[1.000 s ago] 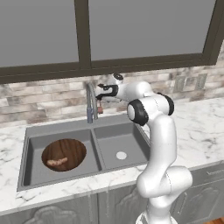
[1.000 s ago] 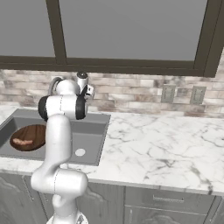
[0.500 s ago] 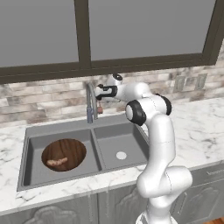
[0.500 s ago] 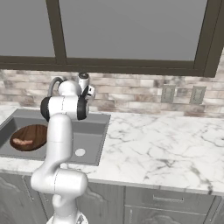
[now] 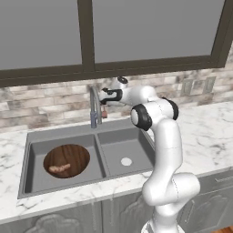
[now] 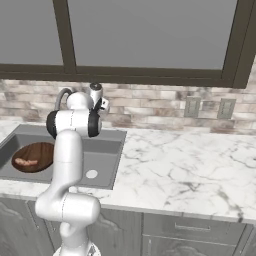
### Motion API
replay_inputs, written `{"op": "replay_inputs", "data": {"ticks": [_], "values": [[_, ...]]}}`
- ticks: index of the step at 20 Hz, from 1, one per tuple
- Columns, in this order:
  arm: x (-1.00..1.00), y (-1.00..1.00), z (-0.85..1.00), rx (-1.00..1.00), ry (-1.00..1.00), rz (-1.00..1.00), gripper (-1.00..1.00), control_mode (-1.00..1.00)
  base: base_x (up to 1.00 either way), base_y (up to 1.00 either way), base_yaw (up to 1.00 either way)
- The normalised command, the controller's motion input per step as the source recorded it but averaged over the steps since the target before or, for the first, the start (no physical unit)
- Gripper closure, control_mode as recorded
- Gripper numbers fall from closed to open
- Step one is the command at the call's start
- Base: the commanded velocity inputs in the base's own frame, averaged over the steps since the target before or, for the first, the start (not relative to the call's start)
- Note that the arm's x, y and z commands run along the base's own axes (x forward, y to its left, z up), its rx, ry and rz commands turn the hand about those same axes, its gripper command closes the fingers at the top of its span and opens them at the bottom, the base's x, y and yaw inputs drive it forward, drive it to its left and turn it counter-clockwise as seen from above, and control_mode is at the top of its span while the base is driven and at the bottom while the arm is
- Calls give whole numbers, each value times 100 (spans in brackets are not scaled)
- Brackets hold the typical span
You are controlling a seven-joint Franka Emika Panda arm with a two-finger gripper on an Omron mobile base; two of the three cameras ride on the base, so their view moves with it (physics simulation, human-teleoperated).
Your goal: Pick the potato from the cabinet and place it in the bowl. Then pick the bowl and place it in the sink. Then turn on the sink facuet.
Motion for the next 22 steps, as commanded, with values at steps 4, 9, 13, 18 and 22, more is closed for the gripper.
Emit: {"op": "replay_inputs", "data": {"ticks": [4,9,13,18,22], "values": [[0,-76,-21,0,-1,-3,100,-100,0,0,0],[0,-100,-27,0,0,-6,100,-100,0,0,0],[-1,-95,-42,0,0,-5,100,-100,0,0,0],[-7,-89,-46,0,0,-5,100,-100,0,0,0],[-6,-57,-28,0,0,-4,100,-100,0,0,0]]}}
